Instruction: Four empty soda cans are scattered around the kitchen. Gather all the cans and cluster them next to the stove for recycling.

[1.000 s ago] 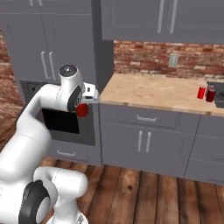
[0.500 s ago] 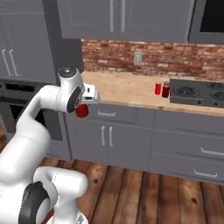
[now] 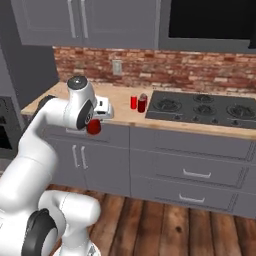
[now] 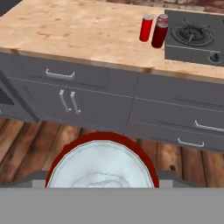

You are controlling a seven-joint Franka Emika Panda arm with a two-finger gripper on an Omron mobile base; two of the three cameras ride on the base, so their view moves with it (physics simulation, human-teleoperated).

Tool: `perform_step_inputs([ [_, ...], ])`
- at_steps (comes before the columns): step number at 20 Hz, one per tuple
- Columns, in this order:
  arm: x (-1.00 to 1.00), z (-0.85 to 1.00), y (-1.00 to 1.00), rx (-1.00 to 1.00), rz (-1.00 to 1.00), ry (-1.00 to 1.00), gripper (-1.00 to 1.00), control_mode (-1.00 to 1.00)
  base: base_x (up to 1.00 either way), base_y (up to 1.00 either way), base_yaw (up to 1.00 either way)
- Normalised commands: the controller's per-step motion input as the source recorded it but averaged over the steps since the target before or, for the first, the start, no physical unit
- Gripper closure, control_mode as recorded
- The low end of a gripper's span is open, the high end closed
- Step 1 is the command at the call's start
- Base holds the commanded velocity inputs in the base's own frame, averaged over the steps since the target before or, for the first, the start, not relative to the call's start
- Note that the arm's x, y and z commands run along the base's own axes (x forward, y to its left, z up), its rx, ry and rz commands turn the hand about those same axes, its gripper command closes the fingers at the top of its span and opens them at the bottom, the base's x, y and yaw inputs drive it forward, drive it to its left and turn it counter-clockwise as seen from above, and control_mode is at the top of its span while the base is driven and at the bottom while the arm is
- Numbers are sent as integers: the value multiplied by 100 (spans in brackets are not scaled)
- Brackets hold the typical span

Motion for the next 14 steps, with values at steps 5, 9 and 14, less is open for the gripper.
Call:
perform_step_inputs([
  [5,0,0,0,0,0,0,100,100,88,-48,-7],
  [9,0,0,0,0,0,0,100,100,81,-12,-5],
  [14,0,0,0,0,0,0,100,100,59,0,0],
])
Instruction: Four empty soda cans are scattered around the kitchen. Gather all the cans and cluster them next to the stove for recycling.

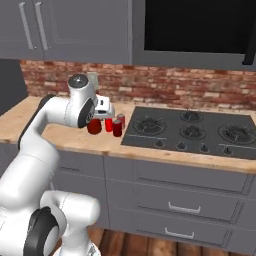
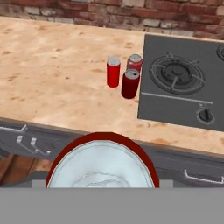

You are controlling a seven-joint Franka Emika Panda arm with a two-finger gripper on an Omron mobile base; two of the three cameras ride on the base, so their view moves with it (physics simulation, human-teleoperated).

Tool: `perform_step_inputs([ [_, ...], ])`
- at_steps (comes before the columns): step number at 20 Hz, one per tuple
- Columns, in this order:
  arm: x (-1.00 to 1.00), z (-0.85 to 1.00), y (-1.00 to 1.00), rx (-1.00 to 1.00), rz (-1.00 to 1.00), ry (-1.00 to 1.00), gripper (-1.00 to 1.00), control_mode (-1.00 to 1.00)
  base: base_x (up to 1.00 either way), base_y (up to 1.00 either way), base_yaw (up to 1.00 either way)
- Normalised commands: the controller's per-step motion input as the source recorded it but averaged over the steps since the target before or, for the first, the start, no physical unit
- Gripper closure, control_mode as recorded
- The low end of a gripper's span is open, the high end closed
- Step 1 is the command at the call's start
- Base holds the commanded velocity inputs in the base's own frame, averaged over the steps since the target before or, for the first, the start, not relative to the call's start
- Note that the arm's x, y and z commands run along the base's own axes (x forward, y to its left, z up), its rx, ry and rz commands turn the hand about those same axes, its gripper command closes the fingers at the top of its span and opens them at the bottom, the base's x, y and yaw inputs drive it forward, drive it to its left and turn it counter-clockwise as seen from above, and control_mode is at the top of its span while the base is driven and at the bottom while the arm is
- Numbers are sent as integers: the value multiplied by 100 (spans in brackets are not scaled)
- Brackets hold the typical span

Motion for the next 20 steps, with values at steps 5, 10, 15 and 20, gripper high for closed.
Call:
perform_step_inputs([
  [5,0,0,0,0,0,0,100,100,48,-4,0],
  [10,0,0,0,0,0,0,100,100,57,-1,0],
  [15,0,0,0,0,0,0,100,100,54,-3,0],
  [20,0,0,0,0,0,0,100,100,35,-6,0],
])
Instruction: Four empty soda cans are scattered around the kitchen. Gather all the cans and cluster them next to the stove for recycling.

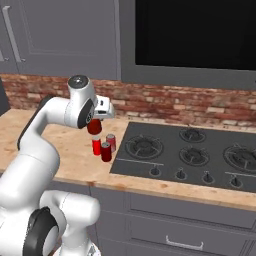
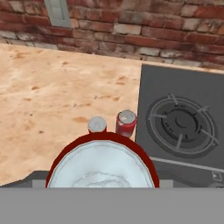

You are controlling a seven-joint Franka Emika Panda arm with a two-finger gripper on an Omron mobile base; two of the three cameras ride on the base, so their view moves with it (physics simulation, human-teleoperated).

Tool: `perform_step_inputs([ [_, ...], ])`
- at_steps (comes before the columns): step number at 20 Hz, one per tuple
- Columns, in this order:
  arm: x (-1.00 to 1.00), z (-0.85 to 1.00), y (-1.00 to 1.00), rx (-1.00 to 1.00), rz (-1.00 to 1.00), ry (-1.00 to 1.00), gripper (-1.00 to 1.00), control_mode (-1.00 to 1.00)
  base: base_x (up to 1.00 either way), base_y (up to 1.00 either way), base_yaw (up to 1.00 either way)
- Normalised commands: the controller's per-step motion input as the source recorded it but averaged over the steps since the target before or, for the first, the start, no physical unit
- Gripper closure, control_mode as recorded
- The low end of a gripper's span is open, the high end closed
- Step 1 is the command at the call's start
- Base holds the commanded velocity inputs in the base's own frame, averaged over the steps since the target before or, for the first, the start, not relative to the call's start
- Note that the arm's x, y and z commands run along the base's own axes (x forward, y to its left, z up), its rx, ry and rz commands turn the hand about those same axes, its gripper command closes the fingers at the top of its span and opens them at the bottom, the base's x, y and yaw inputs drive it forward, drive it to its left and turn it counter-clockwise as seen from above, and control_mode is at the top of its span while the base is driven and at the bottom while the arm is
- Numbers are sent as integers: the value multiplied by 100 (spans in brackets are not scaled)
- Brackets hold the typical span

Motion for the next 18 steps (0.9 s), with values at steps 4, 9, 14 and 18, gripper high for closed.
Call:
perform_step_inputs([
  [4,0,0,0,0,0,0,100,100,16,-4,0],
  [9,0,0,0,0,0,0,100,100,38,0,0],
  [14,0,0,0,0,0,0,100,100,55,0,0],
  [18,0,0,0,0,0,0,100,100,39,-1,0],
])
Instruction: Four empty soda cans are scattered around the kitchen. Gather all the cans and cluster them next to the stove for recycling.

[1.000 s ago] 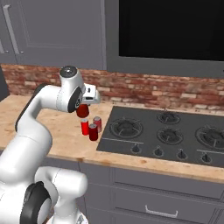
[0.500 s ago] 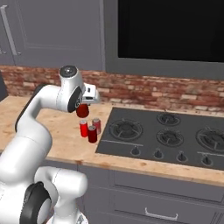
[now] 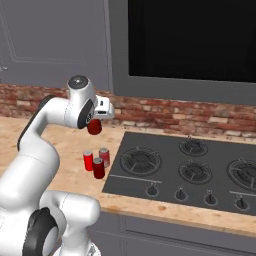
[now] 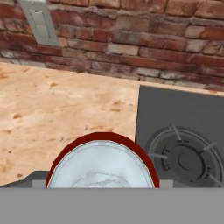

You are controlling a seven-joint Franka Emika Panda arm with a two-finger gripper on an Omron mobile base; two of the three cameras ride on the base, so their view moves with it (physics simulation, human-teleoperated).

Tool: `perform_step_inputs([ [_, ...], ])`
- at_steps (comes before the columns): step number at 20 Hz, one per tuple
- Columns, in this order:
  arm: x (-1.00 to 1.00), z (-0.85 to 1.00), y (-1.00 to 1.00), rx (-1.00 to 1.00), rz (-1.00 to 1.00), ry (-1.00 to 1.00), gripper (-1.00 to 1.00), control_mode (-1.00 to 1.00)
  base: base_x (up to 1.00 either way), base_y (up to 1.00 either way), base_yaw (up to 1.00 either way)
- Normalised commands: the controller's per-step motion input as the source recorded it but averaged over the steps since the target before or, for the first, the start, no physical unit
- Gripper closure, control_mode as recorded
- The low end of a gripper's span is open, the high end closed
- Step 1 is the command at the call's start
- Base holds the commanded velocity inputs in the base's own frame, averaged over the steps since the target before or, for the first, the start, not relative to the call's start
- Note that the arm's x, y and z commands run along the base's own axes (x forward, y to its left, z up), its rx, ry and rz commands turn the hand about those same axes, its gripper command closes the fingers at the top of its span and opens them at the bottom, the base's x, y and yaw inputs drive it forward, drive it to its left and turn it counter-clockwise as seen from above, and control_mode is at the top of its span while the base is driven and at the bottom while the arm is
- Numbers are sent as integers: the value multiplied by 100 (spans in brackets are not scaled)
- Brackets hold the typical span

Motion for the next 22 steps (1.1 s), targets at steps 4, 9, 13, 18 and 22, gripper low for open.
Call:
perform_step_inputs([
  [4,0,0,0,0,0,0,100,100,0,-11,0],
  [9,0,0,0,0,0,0,100,100,-3,0,0],
  [13,-13,-28,0,0,0,4,100,-100,0,0,0],
  [18,-27,-50,3,-1,2,8,100,-100,0,0,0],
  [22,-8,-79,14,-2,1,10,100,-100,0,0,0],
])
